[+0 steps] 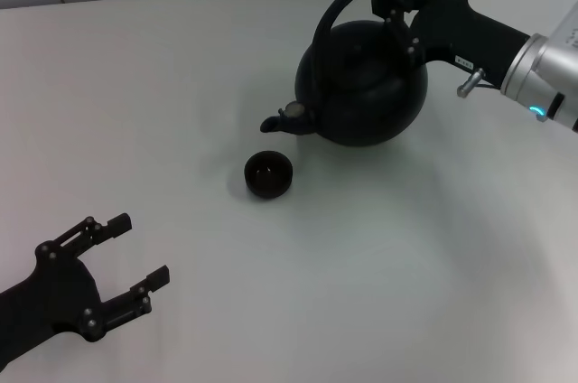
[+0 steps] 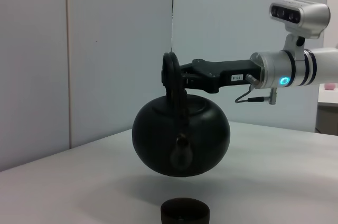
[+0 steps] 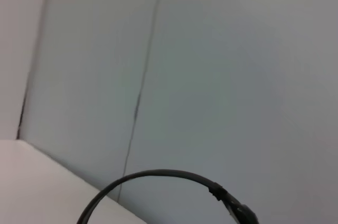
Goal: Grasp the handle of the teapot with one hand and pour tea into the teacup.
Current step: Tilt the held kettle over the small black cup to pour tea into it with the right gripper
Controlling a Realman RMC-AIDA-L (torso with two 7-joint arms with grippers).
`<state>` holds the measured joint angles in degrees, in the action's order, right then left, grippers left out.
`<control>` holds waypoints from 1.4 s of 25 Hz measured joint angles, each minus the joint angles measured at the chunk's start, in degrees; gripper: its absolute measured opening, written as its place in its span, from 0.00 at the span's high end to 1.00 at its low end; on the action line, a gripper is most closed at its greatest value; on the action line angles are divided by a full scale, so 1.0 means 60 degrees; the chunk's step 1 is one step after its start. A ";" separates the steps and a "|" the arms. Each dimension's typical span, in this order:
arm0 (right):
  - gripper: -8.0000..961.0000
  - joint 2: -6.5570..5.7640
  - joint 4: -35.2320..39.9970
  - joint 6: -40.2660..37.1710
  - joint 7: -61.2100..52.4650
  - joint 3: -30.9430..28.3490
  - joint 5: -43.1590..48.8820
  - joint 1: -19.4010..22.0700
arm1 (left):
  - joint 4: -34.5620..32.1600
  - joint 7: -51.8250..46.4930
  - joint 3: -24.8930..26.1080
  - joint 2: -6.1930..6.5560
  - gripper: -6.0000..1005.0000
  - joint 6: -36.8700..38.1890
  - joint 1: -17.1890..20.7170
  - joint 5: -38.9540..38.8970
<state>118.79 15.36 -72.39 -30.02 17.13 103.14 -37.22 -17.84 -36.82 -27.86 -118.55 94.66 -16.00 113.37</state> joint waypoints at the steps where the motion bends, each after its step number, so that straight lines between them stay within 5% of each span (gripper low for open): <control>1: 0.92 0.0000 0.0000 0.0000 0.0000 0.0000 0.0000 0.0000 | 0.0000 -0.0001 0.0000 0.0000 0.20 0.0000 0.0000 -0.0001; 35: 0.92 0.0035 0.1314 0.0005 0.1827 0.1754 -0.0006 -0.0184 | 0.0000 -0.0027 0.0001 0.0000 0.20 -0.0001 -0.0015 -0.0102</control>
<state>118.99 23.24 -72.36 -19.06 27.66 103.10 -38.33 -17.84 -36.98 -27.86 -118.55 94.65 -16.08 112.75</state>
